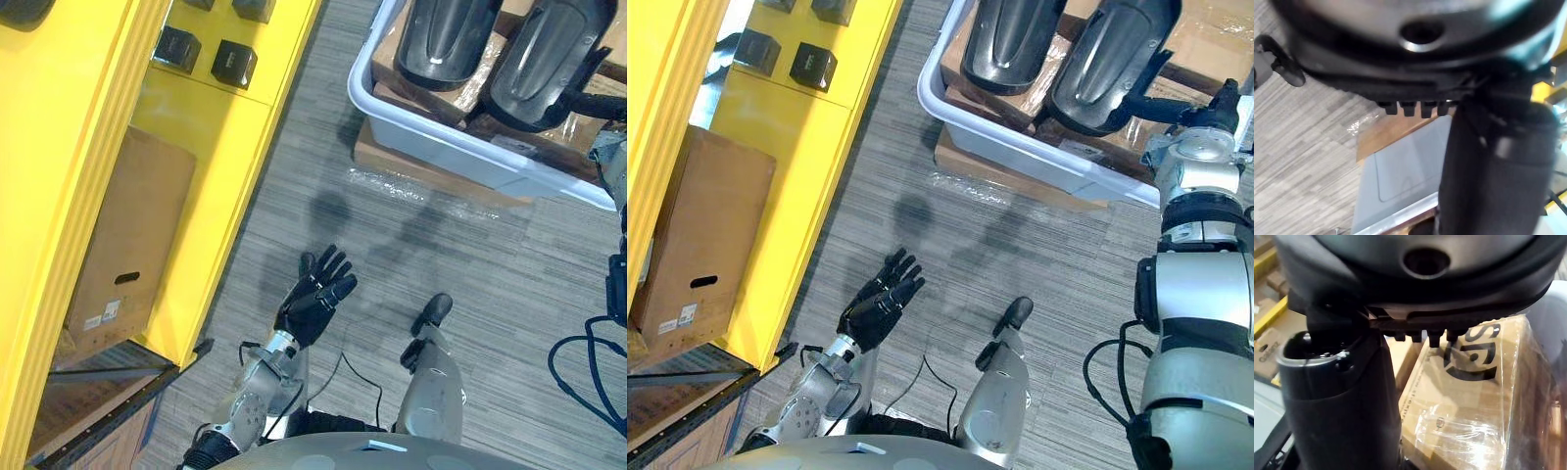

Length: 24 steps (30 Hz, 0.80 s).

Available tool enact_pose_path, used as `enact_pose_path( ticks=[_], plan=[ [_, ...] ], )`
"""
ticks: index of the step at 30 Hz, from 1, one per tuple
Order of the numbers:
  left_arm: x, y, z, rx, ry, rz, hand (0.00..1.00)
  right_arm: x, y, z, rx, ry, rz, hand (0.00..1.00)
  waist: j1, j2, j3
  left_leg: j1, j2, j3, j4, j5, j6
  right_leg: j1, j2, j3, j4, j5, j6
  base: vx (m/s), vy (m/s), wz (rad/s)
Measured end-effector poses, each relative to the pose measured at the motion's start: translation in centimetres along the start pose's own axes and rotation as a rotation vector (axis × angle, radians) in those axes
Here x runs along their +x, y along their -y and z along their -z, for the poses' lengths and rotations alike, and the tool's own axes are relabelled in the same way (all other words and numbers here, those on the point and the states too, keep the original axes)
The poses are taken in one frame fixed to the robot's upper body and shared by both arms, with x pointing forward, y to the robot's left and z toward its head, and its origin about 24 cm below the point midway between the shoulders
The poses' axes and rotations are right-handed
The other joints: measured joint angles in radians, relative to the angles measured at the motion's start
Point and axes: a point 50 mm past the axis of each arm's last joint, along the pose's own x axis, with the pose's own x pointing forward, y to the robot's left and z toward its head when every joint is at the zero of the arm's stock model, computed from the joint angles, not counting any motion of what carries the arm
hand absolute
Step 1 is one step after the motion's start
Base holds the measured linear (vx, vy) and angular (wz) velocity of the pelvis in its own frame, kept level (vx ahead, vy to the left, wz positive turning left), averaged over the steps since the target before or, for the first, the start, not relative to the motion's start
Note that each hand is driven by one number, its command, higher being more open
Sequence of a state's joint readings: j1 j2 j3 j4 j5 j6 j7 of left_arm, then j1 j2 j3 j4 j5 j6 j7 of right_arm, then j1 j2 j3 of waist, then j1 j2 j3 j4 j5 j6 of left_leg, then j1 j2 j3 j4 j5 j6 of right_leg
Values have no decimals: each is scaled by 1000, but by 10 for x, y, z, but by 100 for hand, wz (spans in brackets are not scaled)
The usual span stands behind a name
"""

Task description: Walk over and take three plastic housings, then place them on the shelf

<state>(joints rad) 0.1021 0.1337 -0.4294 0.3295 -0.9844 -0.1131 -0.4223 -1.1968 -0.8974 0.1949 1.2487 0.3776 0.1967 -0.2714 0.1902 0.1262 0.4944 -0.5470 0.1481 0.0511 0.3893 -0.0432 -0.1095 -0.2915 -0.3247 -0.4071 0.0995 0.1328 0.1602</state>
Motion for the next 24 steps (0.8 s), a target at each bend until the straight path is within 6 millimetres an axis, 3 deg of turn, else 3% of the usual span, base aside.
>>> enact_pose_path(
  ticks=[2, 5, 9, 15, 20, 23, 24],
  plan=[
    [2, -2, -1, 6, -6, -3, 100, 3, 21, 2, -34, -20, 57, 0, 13, 0, 3, -14, 1, -33, -27, 31, -2, -5, 12, -27, 0, -6, -10, -25, -71, 27],
    [3, -3, -5, 14, 12, 0, 100, 5, 35, 8, -43, -47, 98, 0, 20, -2, 5, -15, 2, -47, -51, 49, -3, -6, 17, -40, 3, -11, -18, -16, -45, 15],
    [2, -6, -11, 19, 39, -14, 100, 6, 39, 15, -36, -86, 107, 0, 23, -5, 7, -15, 7, -58, -63, 58, -7, -5, 25, -50, 7, -18, -28, -3, -21, 5],
    [-3, -13, -23, 47, 66, -33, 100, 3, 21, 27, -22, -132, 65, 0, 26, -26, 20, 10, 20, -61, -67, 62, -9, 4, 32, -49, 39, -23, -36, 0, 0, 0],
    [-13, -14, -44, 82, 143, -39, 100, 0, 1, 34, -34, -167, 15, 0, 27, -66, 30, 98, 22, -49, -155, 99, -16, 48, 32, -48, 40, -34, -52, -10, -20, 1],
    [-16, -11, -47, 103, 154, -26, 100, 0, 2, 40, -34, -180, 16, 0, 26, -75, 32, 146, 23, -40, -204, 123, -19, 69, 32, -45, 38, -38, -57, -25, -50, -5],
    [-20, -8, -51, 113, 169, -18, 100, -1, 0, 43, -15, -182, 6, 0, 22, -94, 33, 188, 26, -25, -246, 140, -23, 87, 37, -33, 29, -43, -58, -20, -47, -10]
  ],
)
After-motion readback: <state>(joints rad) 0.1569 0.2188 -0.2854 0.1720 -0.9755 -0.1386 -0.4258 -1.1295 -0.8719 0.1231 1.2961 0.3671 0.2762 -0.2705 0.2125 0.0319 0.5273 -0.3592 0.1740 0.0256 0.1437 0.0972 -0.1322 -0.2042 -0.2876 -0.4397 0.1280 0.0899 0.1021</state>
